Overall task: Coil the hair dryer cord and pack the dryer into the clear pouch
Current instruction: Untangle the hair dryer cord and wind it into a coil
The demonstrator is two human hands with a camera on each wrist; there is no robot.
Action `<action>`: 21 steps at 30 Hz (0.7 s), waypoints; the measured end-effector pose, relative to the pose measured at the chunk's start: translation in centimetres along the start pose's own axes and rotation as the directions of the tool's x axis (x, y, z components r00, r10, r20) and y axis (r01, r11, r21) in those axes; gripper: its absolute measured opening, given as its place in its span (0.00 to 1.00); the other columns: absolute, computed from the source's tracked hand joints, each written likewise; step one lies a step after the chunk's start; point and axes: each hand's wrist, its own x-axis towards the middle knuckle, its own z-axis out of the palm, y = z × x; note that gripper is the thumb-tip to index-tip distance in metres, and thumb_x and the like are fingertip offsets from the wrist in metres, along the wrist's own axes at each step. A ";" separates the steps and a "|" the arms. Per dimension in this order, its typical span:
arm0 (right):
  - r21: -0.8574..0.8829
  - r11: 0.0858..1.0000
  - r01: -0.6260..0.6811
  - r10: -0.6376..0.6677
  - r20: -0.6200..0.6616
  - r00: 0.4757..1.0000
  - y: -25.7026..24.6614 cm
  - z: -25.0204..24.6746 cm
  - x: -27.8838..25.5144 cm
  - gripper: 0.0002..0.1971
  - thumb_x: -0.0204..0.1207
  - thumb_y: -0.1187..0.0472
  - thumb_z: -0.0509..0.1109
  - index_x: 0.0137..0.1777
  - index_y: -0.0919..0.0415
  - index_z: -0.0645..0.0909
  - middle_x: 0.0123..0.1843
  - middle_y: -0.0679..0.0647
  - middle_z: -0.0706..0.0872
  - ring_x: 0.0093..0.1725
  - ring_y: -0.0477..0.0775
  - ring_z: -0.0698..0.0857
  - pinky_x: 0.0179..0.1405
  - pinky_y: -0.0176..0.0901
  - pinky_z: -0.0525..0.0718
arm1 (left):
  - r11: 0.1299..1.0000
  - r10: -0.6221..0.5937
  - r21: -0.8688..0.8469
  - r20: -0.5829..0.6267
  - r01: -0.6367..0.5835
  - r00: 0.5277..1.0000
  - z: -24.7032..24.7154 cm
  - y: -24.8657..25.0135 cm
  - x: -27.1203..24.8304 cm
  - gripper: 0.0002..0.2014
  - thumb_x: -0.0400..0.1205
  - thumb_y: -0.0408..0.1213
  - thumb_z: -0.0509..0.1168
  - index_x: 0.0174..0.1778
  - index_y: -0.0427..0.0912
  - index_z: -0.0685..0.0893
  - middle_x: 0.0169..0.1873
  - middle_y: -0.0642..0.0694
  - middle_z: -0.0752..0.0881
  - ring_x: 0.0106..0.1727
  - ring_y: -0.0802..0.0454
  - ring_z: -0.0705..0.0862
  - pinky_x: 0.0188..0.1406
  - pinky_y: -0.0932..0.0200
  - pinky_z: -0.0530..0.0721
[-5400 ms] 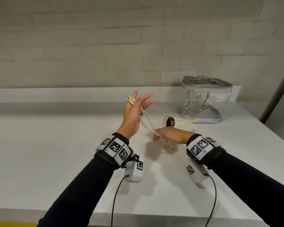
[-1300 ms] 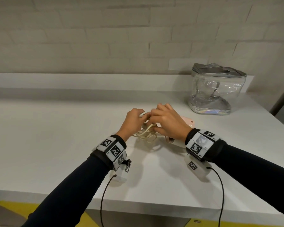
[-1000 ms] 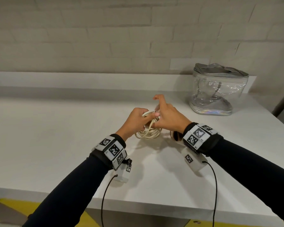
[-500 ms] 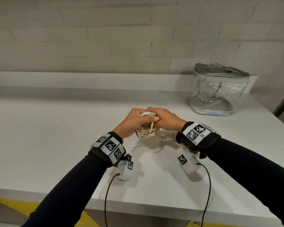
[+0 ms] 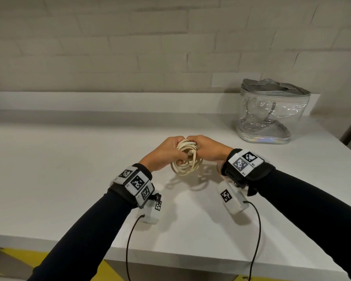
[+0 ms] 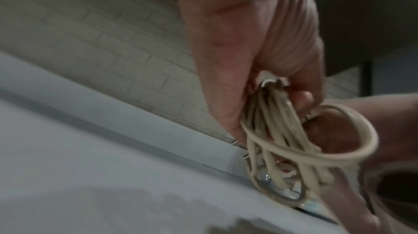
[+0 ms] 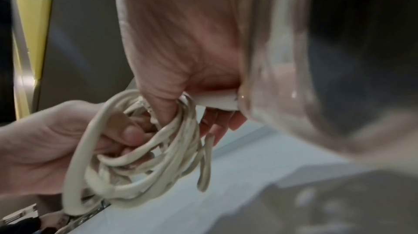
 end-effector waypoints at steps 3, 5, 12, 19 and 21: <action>-0.115 0.993 -0.032 0.026 -0.054 0.998 0.0 0.4 0.1 0.12 0.67 0.65 0.72 0.50 0.58 0.80 0.45 0.55 0.85 0.47 0.58 0.83 0.48 0.52 0.80 | 0.947 0.073 0.320 -0.125 -0.029 0.989 0.3 -0.2 0.3 0.13 0.66 0.22 0.72 0.41 0.39 0.79 0.32 0.47 0.81 0.34 0.50 0.80 0.35 0.57 0.78; -0.185 0.981 -0.051 0.035 -0.090 0.995 -0.1 0.5 0.2 0.06 0.67 0.61 0.73 0.43 0.53 0.80 0.41 0.52 0.85 0.44 0.58 0.83 0.44 0.49 0.79 | 0.913 0.104 0.407 -0.159 -0.031 0.982 0.4 -0.2 0.4 0.07 0.66 0.25 0.73 0.36 0.36 0.82 0.27 0.46 0.80 0.31 0.49 0.77 0.32 0.58 0.75; -0.228 0.967 -0.116 0.077 -0.171 0.982 -0.1 0.7 0.3 0.14 0.71 0.63 0.64 0.25 0.53 0.71 0.33 0.55 0.82 0.39 0.63 0.83 0.38 0.50 0.81 | 0.786 0.123 0.615 -0.253 0.062 0.960 -0.1 0.6 1.4 0.04 0.68 0.26 0.70 0.32 0.36 0.81 0.24 0.48 0.77 0.28 0.53 0.75 0.23 0.67 0.71; 0.017 0.998 -0.065 0.066 -0.075 0.995 -0.6 0.5 -0.3 0.13 0.75 0.63 0.67 0.51 0.61 0.64 0.42 0.52 0.74 0.37 0.47 0.73 0.31 0.35 0.70 | 0.984 0.138 0.127 -0.124 -0.122 0.983 -0.5 -0.7 0.7 0.08 0.67 0.20 0.71 0.38 0.34 0.84 0.33 0.39 0.84 0.34 0.49 0.80 0.36 0.58 0.78; 0.077 0.993 -0.086 0.090 -0.051 0.995 -0.7 0.5 -0.3 0.16 0.76 0.65 0.67 0.53 0.62 0.60 0.40 0.50 0.72 0.36 0.44 0.71 0.30 0.34 0.71 | 0.985 0.149 0.100 -0.086 -0.140 0.985 -0.6 -0.6 0.6 0.10 0.68 0.18 0.70 0.38 0.38 0.83 0.31 0.44 0.83 0.30 0.57 0.81 0.32 0.65 0.78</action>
